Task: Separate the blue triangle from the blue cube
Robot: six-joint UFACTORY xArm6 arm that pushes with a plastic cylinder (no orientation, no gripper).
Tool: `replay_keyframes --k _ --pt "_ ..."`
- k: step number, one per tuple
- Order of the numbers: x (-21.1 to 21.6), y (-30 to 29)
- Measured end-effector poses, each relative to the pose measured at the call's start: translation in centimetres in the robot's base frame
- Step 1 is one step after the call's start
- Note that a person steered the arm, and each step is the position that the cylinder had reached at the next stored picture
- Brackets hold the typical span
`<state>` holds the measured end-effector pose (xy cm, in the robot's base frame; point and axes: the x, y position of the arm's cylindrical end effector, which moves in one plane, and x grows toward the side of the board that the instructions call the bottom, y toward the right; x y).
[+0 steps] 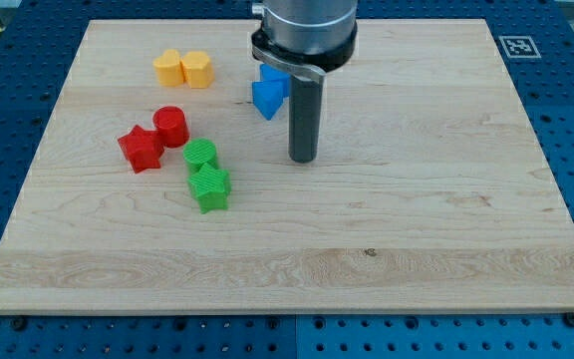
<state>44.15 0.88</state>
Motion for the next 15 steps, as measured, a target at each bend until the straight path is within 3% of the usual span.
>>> replay_keyframes --k 4,8,10,12,15 --pt "-1.5 -3.1" --pt "-7.5 -2.3" --pt "-7.0 -3.3" --pt "-0.8 -1.2" --pt "-8.6 -9.0"
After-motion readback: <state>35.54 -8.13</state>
